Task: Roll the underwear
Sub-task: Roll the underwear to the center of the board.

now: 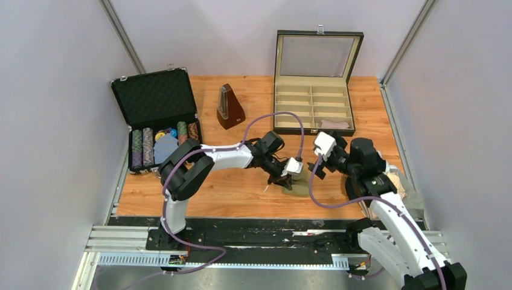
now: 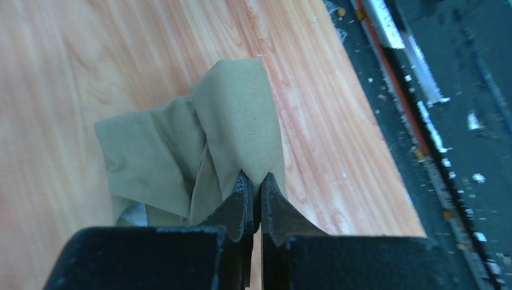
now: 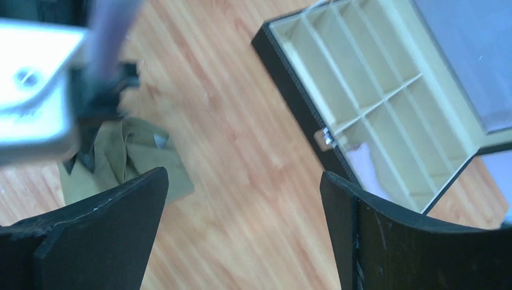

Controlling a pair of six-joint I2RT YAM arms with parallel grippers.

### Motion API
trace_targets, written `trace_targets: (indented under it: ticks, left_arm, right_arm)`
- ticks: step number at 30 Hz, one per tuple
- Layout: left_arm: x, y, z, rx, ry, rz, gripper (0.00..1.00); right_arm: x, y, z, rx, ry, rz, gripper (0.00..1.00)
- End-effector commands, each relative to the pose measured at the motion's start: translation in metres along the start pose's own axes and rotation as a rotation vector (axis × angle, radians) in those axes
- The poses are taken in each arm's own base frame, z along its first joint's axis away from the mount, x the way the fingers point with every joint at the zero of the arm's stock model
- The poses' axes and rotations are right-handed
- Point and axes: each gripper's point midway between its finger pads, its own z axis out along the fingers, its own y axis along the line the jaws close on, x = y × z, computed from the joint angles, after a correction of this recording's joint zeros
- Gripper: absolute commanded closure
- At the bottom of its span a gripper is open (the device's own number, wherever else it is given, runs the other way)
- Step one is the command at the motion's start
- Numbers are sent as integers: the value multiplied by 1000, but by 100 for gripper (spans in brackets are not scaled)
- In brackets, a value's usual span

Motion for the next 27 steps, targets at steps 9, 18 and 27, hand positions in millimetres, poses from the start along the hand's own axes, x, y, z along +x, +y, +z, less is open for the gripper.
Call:
trace_targets:
  ticks: [9,18,27]
  left_arm:
    - [10,-25,-2,268,-104,-724,100]
    - [16,-9,-3,292,-185,-926,100]
    - [26,0,-4,311,-205,-1028,100]
  right_arm:
    - [44,103,-21,-328,-51,-151,26]
    - [50,139,-8,-516,-128,-406,50]
    - [52,161,9,-570,-184,-562,45]
